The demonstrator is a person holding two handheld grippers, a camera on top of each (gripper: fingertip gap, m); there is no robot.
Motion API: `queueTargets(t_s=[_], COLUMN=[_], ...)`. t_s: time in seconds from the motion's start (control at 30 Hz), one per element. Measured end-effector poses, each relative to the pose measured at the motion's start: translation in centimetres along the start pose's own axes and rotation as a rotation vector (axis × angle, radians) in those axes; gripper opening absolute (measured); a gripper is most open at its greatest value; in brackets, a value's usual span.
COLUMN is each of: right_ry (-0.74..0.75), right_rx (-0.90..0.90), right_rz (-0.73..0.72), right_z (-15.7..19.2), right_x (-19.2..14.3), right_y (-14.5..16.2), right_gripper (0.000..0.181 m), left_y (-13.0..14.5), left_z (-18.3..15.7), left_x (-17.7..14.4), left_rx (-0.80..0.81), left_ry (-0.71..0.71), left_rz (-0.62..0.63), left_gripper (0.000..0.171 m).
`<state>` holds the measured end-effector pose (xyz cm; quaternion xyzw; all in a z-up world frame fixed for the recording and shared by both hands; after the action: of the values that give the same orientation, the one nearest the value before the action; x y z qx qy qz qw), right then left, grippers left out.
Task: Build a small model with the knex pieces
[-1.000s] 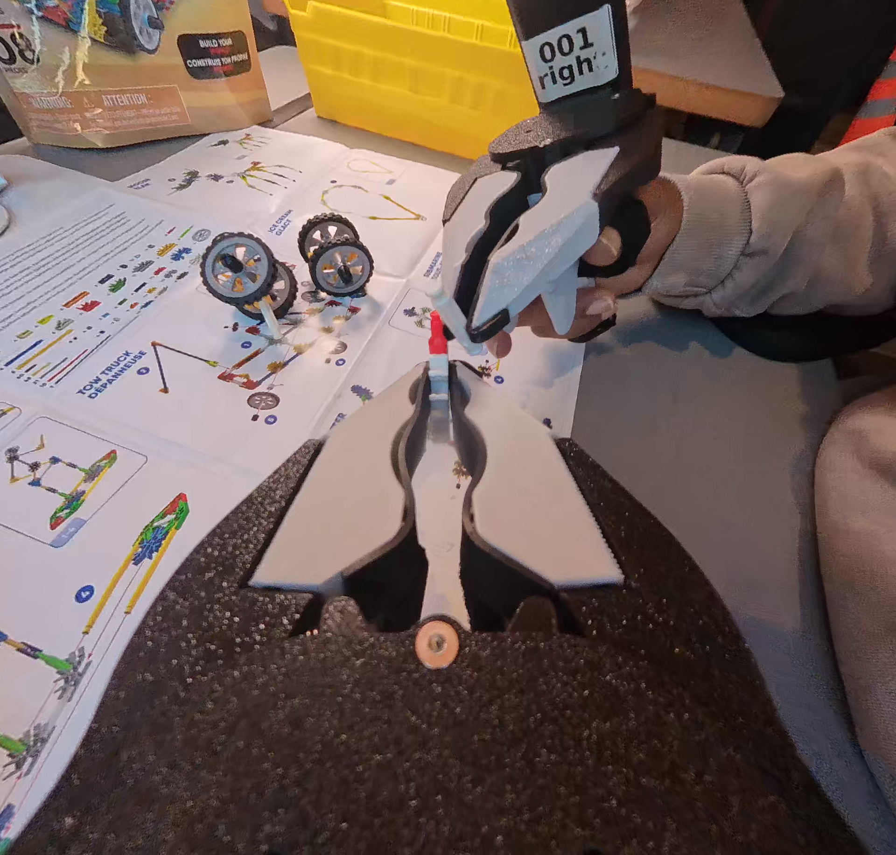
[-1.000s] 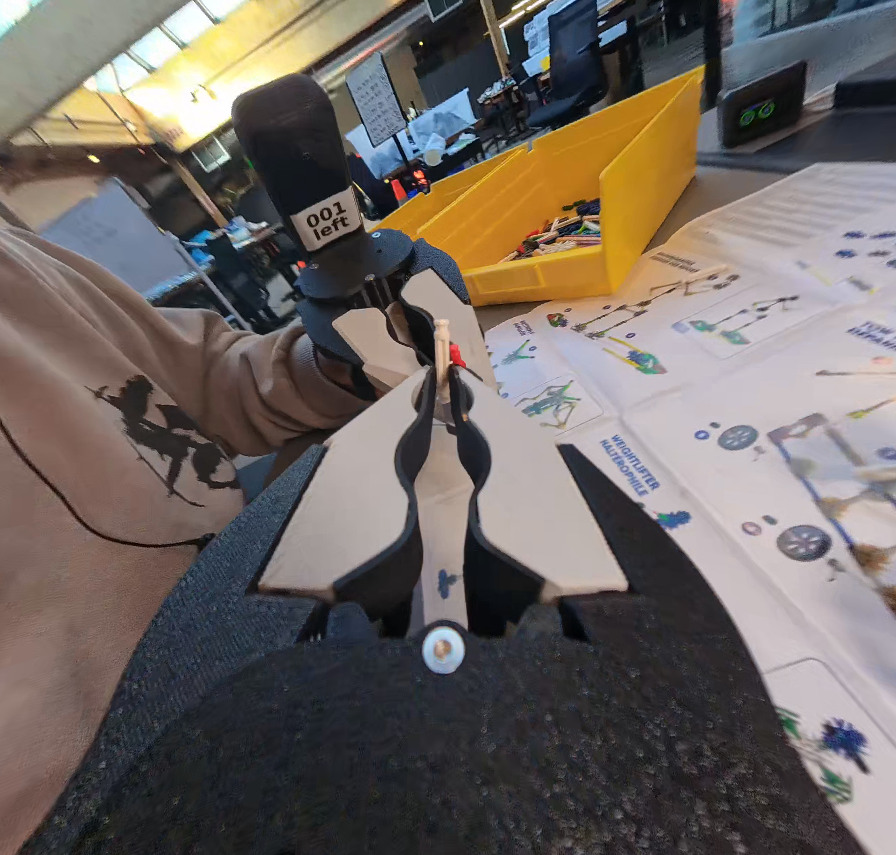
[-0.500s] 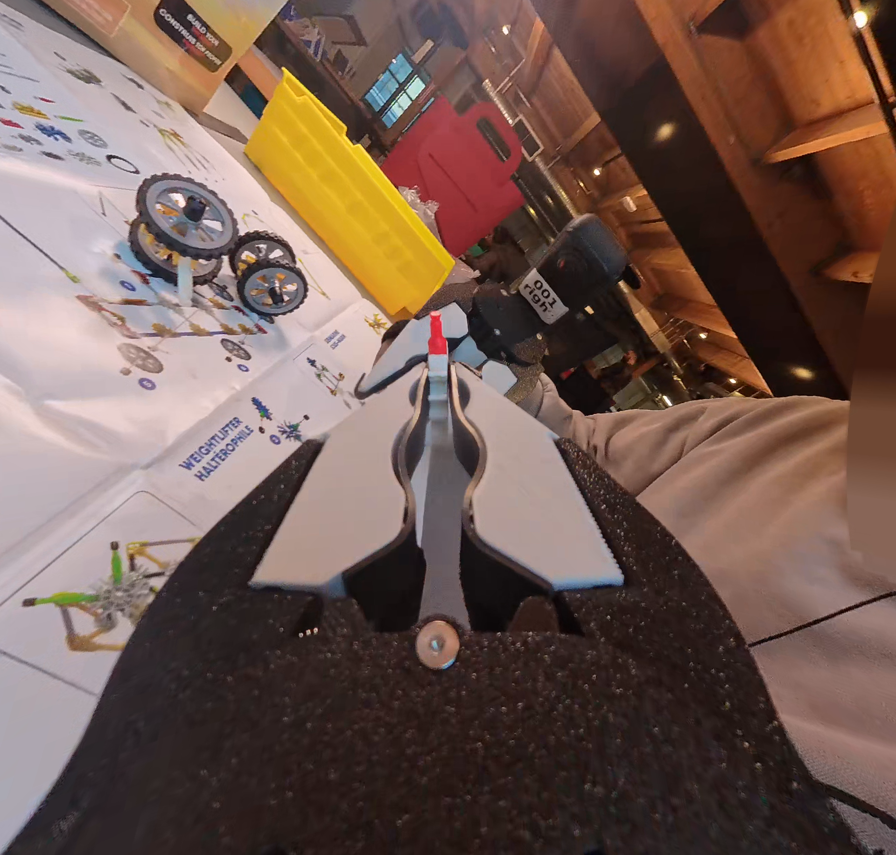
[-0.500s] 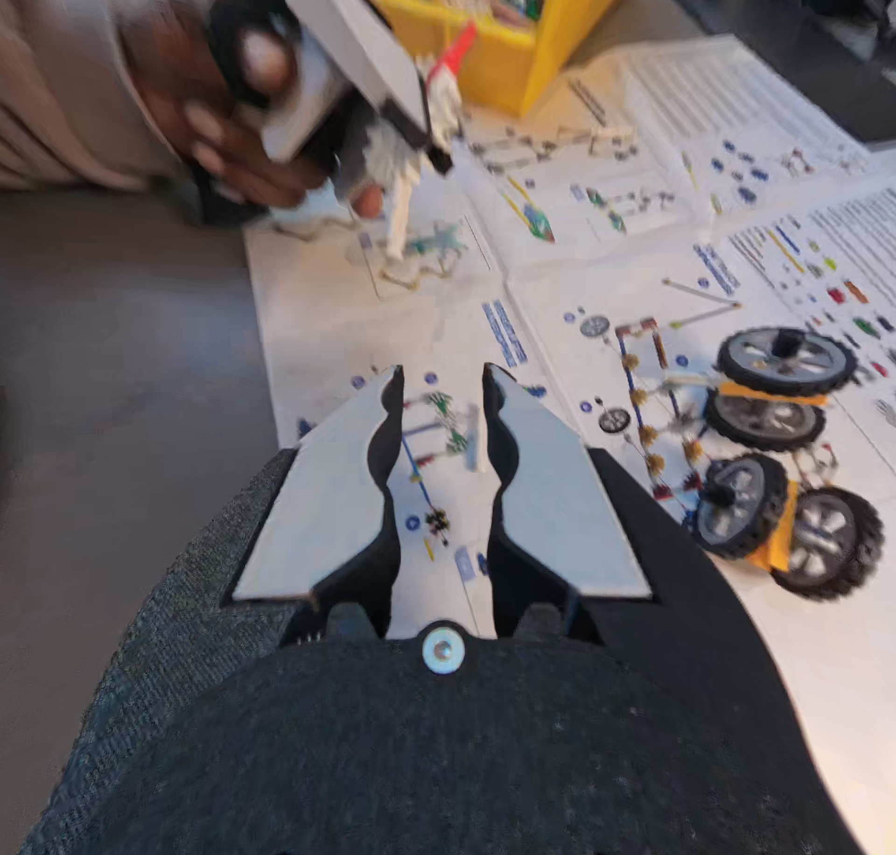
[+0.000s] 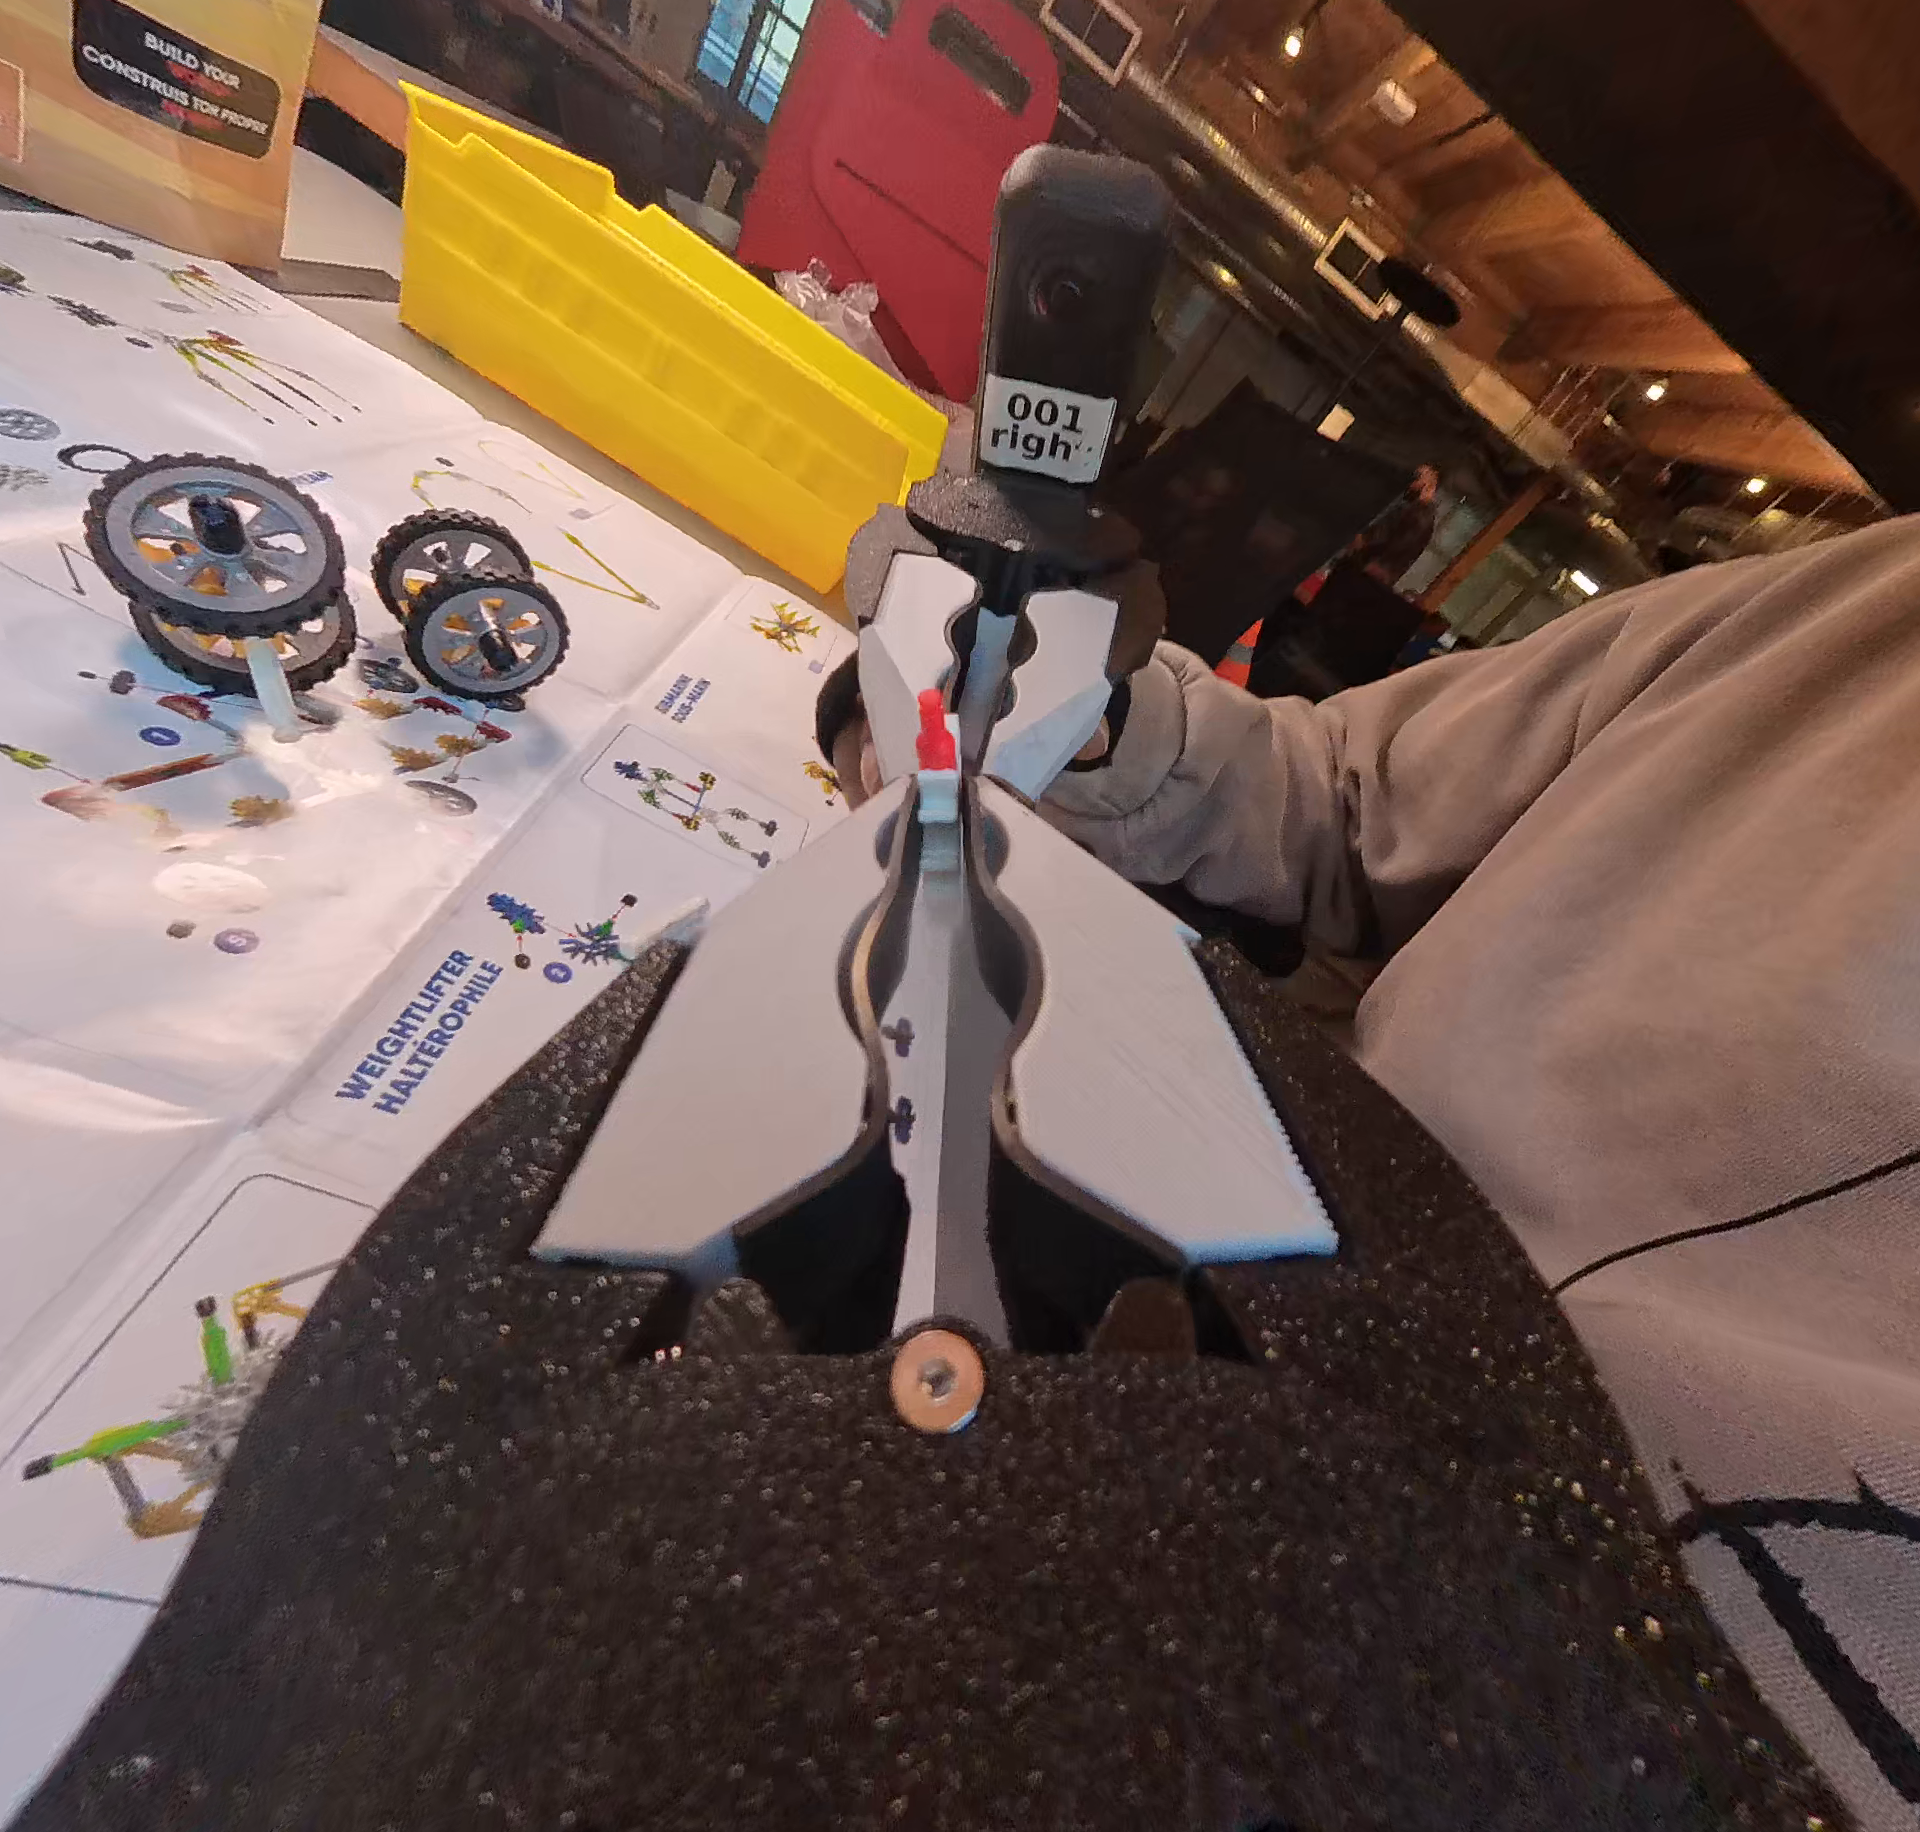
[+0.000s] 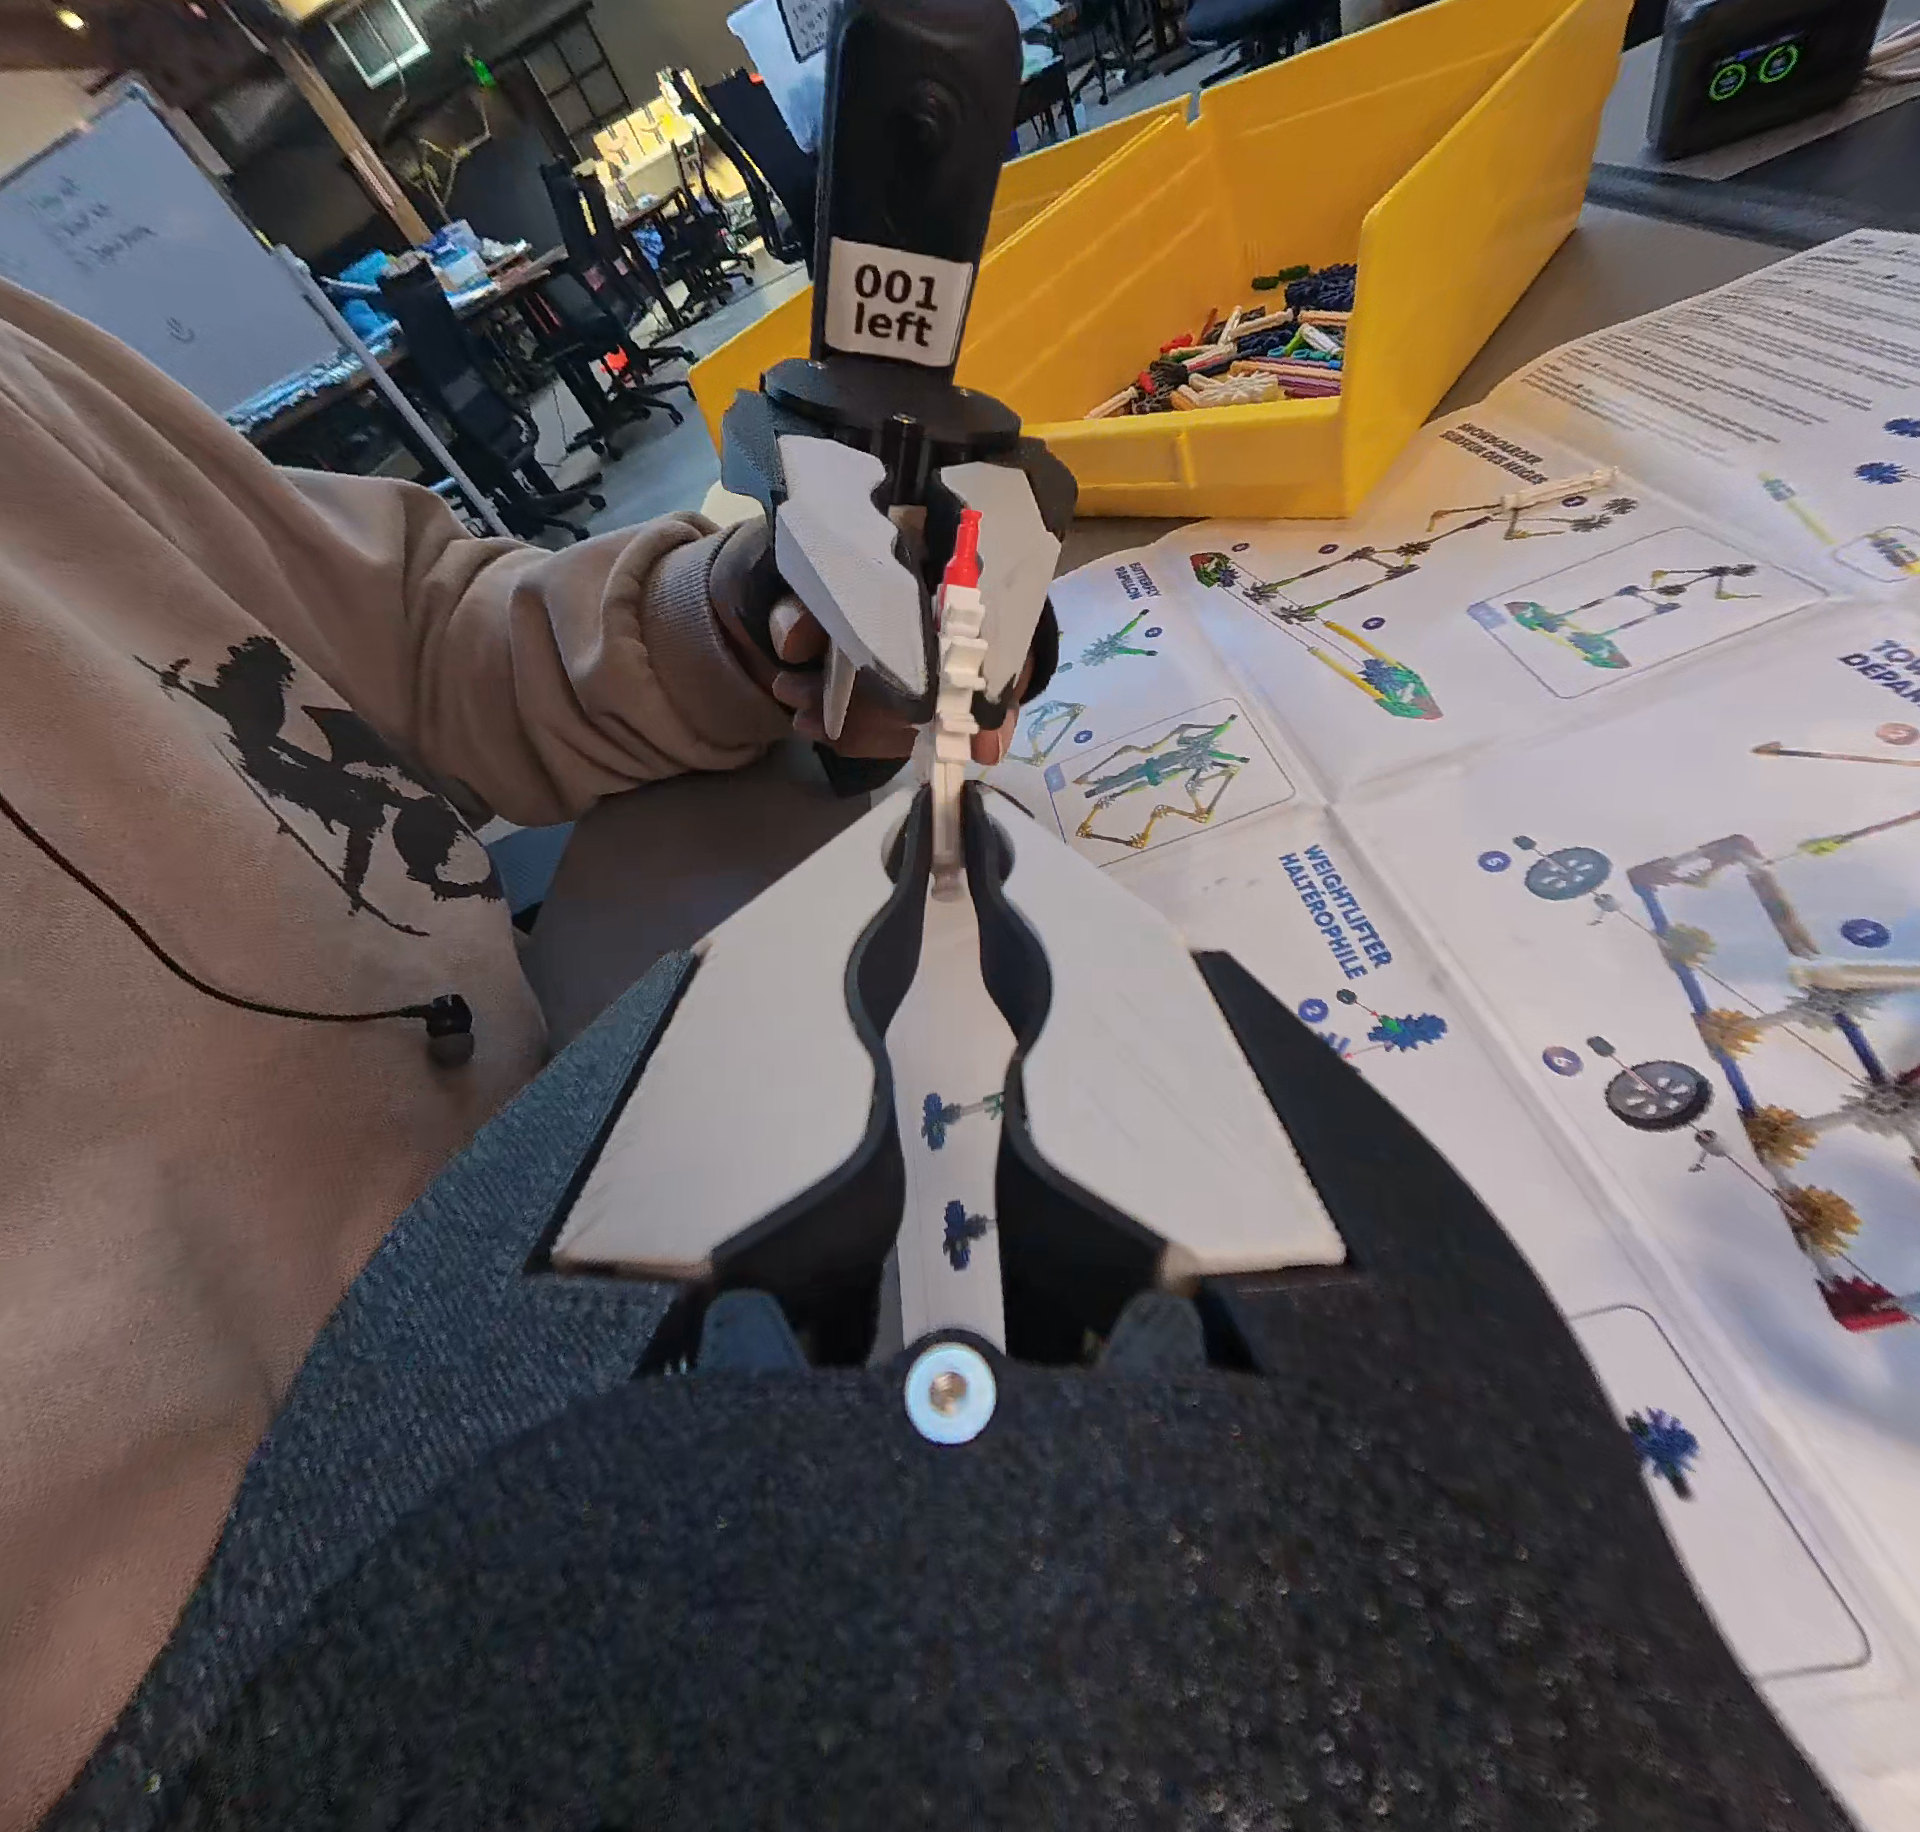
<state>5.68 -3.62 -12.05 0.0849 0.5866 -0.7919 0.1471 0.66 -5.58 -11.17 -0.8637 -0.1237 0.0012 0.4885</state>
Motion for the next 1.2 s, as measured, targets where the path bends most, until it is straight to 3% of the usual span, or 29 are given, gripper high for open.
queueTargets(t_s=[0.17,0.37,0.6,0.87,1.07,1.2], right_ry=[0.055,0.301,0.459,0.536,0.526,0.494], right_rx=[-0.081,-0.274,-0.375,-0.334,-0.202,-0.101], right_rz=[0.047,0.200,0.227,0.220,0.158,0.102], right_z=[-0.4,-2.4,-3.3,-3.8,-4.0,-4.0], right_x=[-0.3,1.4,1.7,1.4,1.5,1.7], right_y=[0.5,2.8,3.0,3.3,2.9,2.6], right_gripper=[0.004,0.006,0.005,0.005,0.005,0.003], left_y=[1.1,2.9,3.1,3.1,2.7,2.3], left_z=[0.2,2.3,3.2,3.3,3.1,3.1], left_x=[0.0,-0.4,-0.1,1.0,1.3,1.3], left_rx=[0.103,0.266,0.345,0.501,0.656,0.668], left_ry=[-0.073,-0.302,-0.444,-0.617,-0.731,-0.736], left_rz=[0.162,0.376,0.405,0.475,0.533,0.516], left_gripper=[0.005,0.004,0.004,0.004,0.003,0.003])
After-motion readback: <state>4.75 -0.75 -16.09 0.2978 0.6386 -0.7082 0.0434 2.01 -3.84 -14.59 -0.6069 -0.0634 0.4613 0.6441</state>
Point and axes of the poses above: each gripper's, where its closed fingertips meet, x out along the fingers, y out of its underside, z = x × y across the jaws, the point moved 3 cm from there along -x, back along the fingers, and after that the axes turned 15 degrees about y, right-handed, at the moved point
